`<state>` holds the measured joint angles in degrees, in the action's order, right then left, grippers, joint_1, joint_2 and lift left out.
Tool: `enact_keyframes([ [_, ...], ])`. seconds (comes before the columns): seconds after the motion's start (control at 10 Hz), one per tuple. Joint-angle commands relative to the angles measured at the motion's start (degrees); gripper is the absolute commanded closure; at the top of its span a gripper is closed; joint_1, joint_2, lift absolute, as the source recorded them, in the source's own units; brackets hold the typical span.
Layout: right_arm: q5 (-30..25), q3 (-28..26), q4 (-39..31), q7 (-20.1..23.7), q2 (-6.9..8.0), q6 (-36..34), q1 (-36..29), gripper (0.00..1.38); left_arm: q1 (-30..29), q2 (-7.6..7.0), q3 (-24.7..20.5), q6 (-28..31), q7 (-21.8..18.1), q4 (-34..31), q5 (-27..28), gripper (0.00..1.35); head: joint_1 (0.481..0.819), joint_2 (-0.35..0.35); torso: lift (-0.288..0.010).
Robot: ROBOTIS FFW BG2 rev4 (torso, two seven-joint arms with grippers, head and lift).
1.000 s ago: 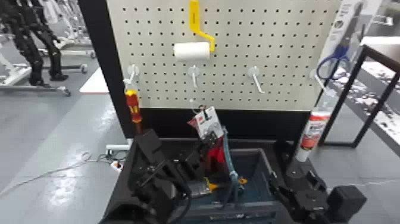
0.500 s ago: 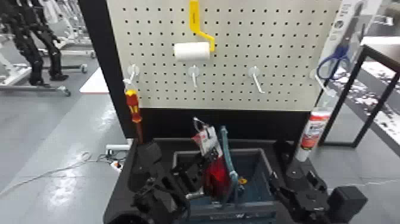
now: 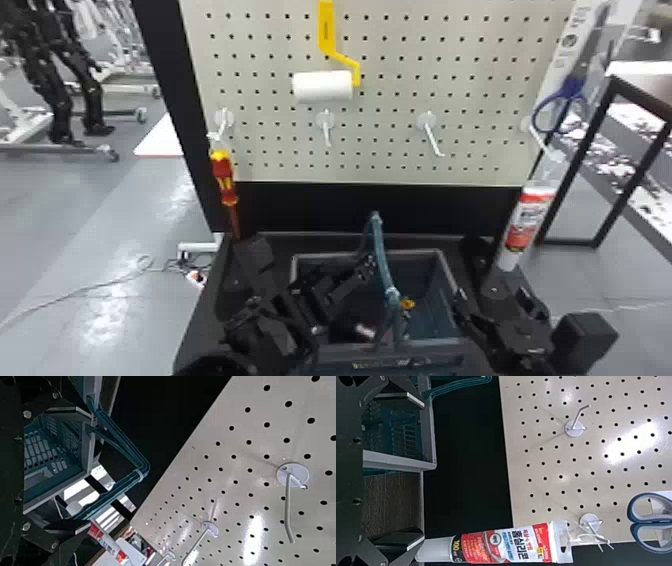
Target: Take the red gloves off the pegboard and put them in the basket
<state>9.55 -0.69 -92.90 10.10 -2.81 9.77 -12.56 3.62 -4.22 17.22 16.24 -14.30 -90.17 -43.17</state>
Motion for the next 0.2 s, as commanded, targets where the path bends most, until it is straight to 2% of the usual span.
enact_keyframes([
  [0.0,0.0,0.1,0.0,0.0,0.0,0.0,0.0,0.14,0.1,0.0,0.1,-0.3,-0.1,0.0,0.1,0.29,0.549,0.0,-0.1],
  [0.1,0.0,0.0,0.0,0.0,0.0,0.0,0.0,0.14,0.2,0.0,0.1,-0.6,-0.1,0.0,0.2,0.29,0.549,0.0,-0.1],
])
